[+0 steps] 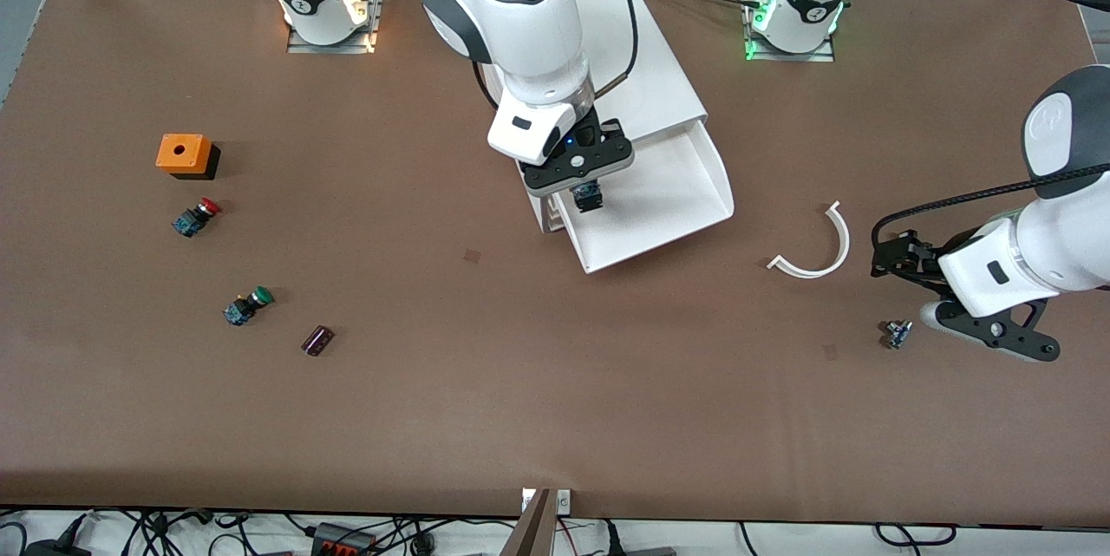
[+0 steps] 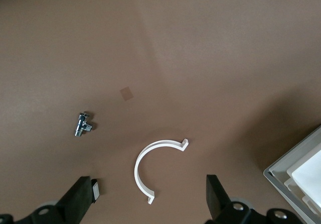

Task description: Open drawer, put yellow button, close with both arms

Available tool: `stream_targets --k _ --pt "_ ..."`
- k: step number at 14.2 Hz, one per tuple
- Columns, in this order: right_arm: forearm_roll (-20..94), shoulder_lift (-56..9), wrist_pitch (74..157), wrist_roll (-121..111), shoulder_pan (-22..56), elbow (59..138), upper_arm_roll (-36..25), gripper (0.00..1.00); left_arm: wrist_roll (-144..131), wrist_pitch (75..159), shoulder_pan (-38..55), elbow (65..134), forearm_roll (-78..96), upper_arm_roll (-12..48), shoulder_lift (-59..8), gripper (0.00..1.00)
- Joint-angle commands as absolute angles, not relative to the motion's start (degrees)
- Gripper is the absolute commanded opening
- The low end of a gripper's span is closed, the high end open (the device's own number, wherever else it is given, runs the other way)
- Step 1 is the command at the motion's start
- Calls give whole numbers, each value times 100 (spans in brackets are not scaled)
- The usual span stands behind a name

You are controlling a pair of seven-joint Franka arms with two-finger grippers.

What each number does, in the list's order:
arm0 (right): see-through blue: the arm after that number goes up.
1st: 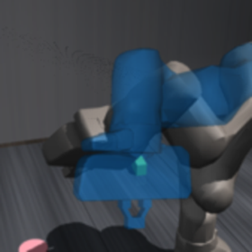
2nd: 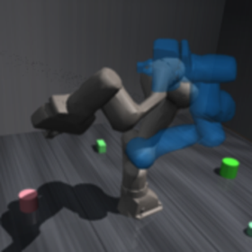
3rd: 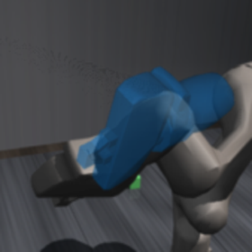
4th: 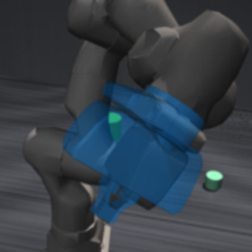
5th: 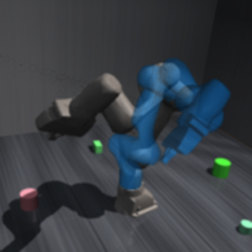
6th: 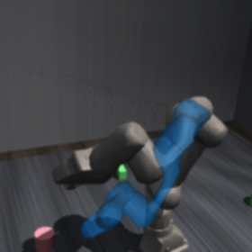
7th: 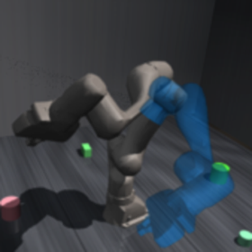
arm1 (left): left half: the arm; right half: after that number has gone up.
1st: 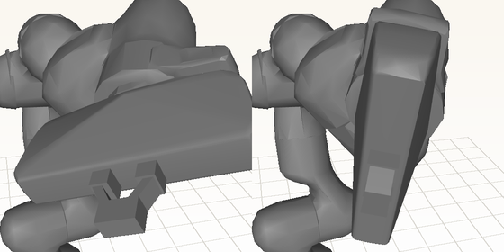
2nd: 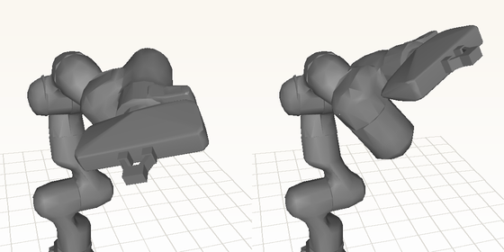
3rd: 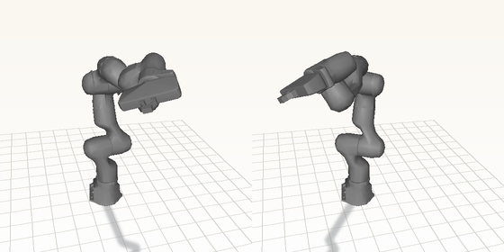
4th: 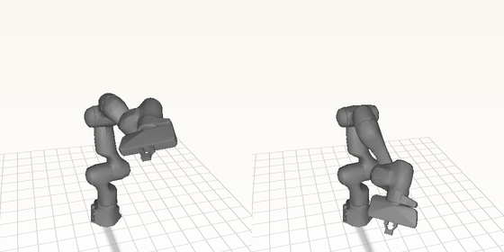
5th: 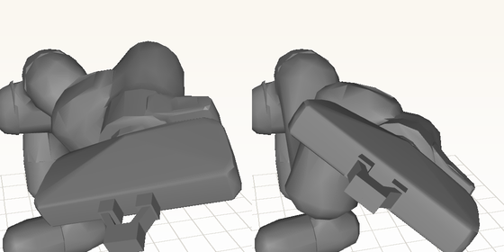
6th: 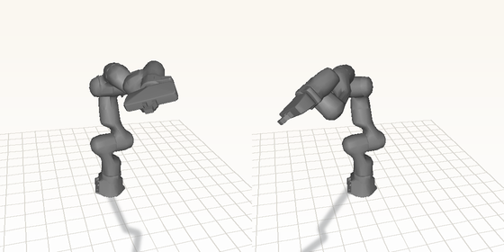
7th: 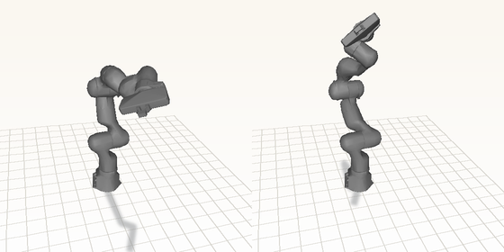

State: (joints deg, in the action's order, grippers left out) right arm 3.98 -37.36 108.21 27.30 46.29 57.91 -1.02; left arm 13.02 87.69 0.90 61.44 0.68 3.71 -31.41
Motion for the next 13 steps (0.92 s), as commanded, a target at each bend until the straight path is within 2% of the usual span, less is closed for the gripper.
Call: stream_targets --k 1,13 --pt "431 -4069 11266 2883 4729 5563 -106 0 872 8789 105 6100 -88 360 -3173 100" --pt "431 -4623 11945 3094 5018 5572 -62 0 624 8719 97 6144 -88 369 -3164 100"
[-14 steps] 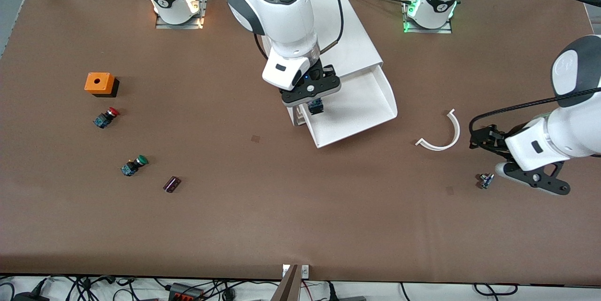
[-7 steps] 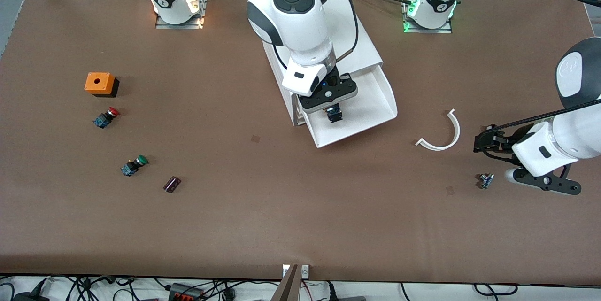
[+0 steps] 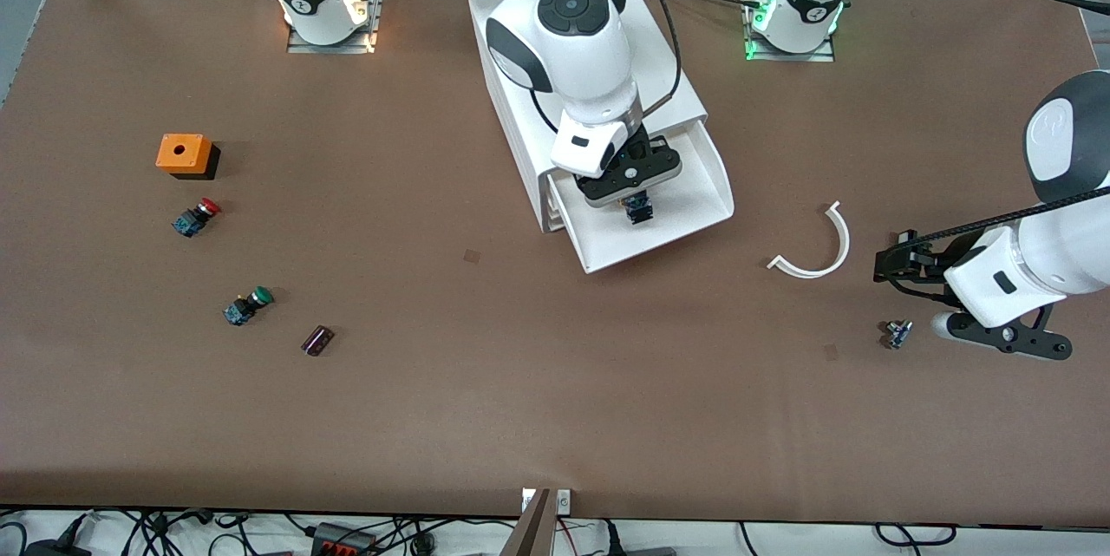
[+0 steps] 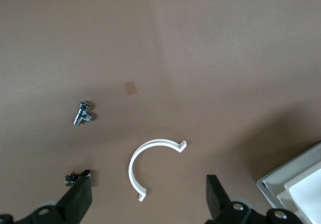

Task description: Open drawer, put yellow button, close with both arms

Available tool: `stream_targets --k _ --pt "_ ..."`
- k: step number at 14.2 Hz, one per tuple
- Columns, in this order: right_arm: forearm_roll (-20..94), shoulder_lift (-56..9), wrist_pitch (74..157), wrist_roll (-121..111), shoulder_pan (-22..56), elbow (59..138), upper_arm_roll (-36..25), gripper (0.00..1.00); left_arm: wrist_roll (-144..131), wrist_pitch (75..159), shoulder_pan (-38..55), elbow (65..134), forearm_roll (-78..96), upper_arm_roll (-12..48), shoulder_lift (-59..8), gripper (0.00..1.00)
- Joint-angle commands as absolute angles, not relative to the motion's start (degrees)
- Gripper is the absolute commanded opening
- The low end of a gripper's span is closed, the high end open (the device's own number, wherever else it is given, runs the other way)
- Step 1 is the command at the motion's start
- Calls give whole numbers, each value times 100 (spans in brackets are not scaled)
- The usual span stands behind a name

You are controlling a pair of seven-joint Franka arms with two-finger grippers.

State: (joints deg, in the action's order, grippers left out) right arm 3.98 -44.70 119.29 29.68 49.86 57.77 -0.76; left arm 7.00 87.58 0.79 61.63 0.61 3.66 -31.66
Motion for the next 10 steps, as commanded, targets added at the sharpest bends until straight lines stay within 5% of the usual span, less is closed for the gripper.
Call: stream_targets --k 1,7,8,9,10 --pt "439 -4632 11901 3094 5019 5581 -62 0 615 8719 105 6144 -88 369 -3164 100" --pt "431 -4843 11953 3094 5063 5581 -79 0 536 8640 123 6144 -88 378 -3164 100" --pt "431 -4834 11953 3102 5063 5581 -79 29 536 8631 123 6144 -88 378 -3155 100" --pt "431 -4825 11936 3129 5071 5572 -97 99 536 8631 123 6144 -88 378 -3155 100" --pt "431 -4808 11892 3233 5071 5572 -97 100 545 8631 123 6144 -88 378 -3155 100"
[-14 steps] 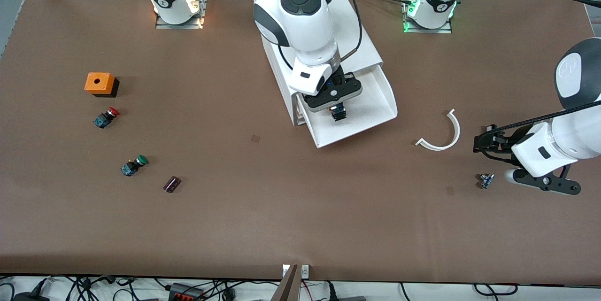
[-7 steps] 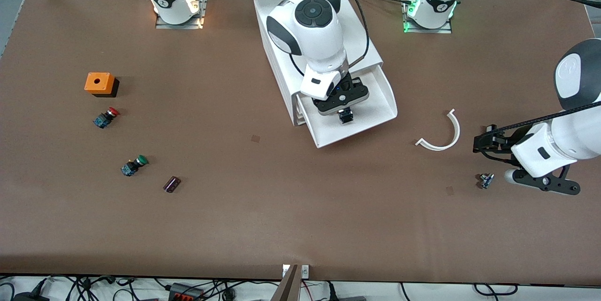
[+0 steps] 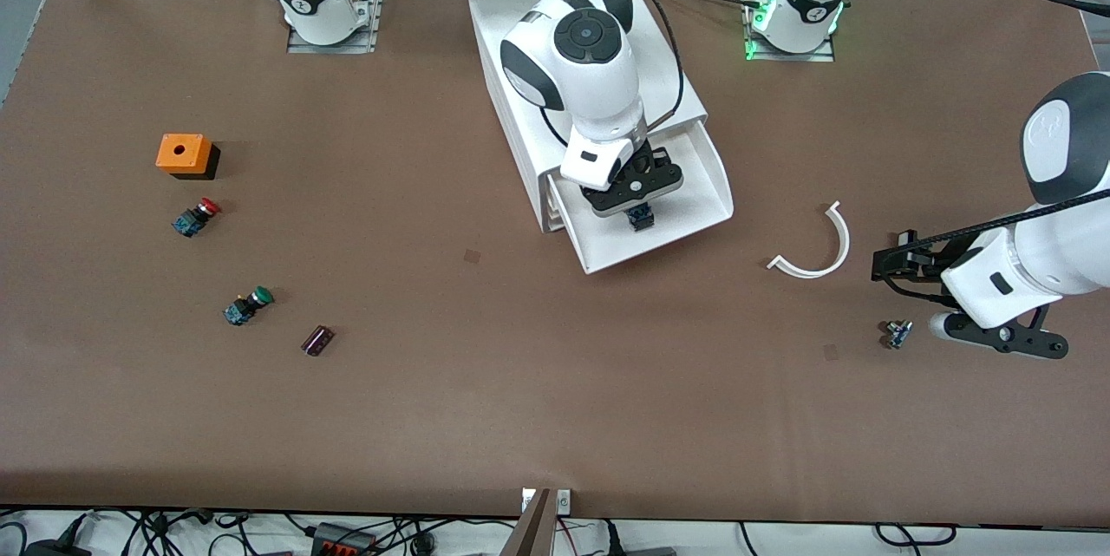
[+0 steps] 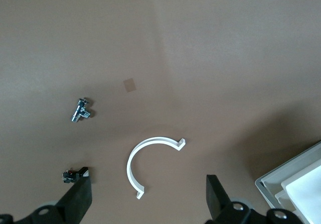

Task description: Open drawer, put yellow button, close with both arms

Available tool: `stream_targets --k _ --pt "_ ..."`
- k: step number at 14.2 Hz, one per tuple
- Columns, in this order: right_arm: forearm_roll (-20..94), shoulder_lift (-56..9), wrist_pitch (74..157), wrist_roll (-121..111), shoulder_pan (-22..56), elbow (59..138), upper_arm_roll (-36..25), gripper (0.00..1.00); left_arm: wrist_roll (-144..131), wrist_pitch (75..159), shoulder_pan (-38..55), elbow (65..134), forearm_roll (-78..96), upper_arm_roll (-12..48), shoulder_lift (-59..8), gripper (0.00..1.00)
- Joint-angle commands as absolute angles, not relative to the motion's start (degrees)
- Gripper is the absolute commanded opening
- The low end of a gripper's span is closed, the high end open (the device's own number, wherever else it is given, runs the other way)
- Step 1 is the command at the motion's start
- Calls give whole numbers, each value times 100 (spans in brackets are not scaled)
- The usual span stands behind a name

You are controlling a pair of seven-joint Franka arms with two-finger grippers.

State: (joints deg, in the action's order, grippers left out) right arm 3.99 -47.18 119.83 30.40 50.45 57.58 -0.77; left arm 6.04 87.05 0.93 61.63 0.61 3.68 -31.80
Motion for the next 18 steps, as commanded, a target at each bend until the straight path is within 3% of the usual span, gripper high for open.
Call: stream_targets --k 1,5,9,13,18 --pt "431 -4790 11874 3339 5071 5572 -79 100 545 8631 123 6144 -88 378 -3155 100" --pt "439 -4606 11752 3542 5045 5511 -88 100 536 8631 123 6144 -88 378 -3155 100" --pt "439 -4527 11058 3542 4835 4897 -97 100 527 8631 158 6126 -88 395 -3155 100" --pt "413 -4105 10382 3516 4360 4869 -140 100 -725 8640 228 6082 0 562 -3155 100" --pt "387 -3911 9731 2911 3570 4904 -325 100 -3081 9446 1036 6170 0 686 -3418 100"
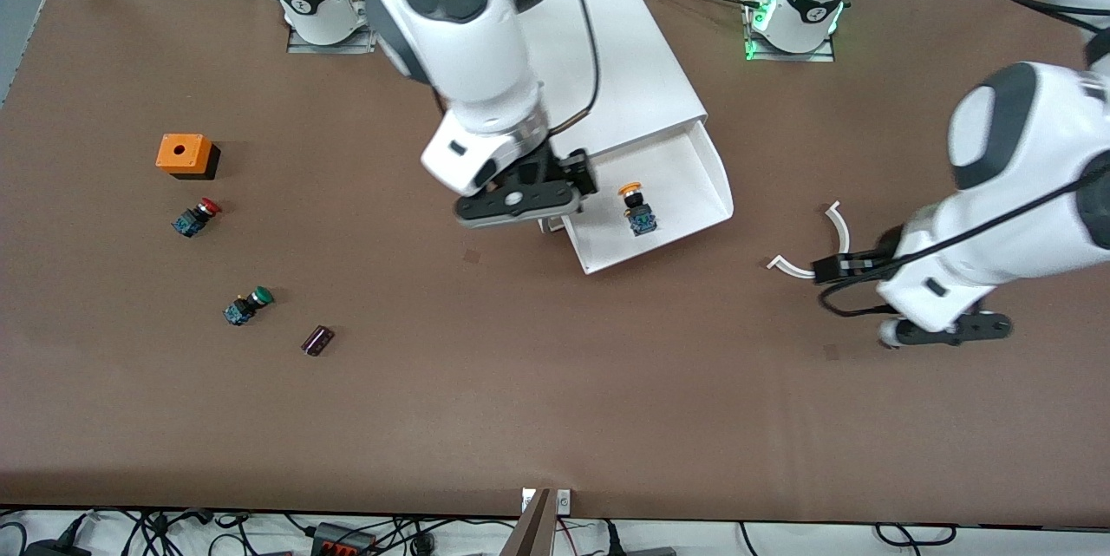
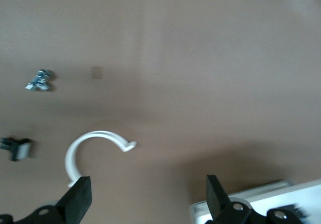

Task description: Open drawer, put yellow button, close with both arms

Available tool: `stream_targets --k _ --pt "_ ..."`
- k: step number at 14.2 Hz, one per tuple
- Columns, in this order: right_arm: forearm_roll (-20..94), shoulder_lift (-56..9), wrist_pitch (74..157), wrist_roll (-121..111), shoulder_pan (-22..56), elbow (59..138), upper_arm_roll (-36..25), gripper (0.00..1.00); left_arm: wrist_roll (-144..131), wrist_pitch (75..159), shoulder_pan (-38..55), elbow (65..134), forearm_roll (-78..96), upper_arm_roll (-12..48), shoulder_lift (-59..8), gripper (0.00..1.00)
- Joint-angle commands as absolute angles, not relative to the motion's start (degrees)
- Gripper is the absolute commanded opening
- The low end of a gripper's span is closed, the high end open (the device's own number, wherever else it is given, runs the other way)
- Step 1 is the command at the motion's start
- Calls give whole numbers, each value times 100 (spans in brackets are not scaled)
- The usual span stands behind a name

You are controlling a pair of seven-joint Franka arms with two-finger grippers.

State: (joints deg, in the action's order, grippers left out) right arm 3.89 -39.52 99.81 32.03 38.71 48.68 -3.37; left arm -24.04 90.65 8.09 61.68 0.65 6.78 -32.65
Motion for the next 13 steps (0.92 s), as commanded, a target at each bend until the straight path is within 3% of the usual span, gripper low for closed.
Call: stream_targets --k 1,5,10,13 --pt "387 -3911 9651 2787 3351 4904 -316 100 -3355 9666 1150 6222 -9 694 -3471 100" --pt "404 -3745 9475 2524 2595 4913 -299 100 -4357 10791 1695 7170 -26 694 -3428 100" --pt "422 -3595 8932 2197 1891 5124 -308 100 -4851 10855 2258 7681 -44 694 -3375 100" --pt "430 -3569 8631 1890 1583 5168 -308 100 -4825 10854 2286 8365 -9 904 -2998 100"
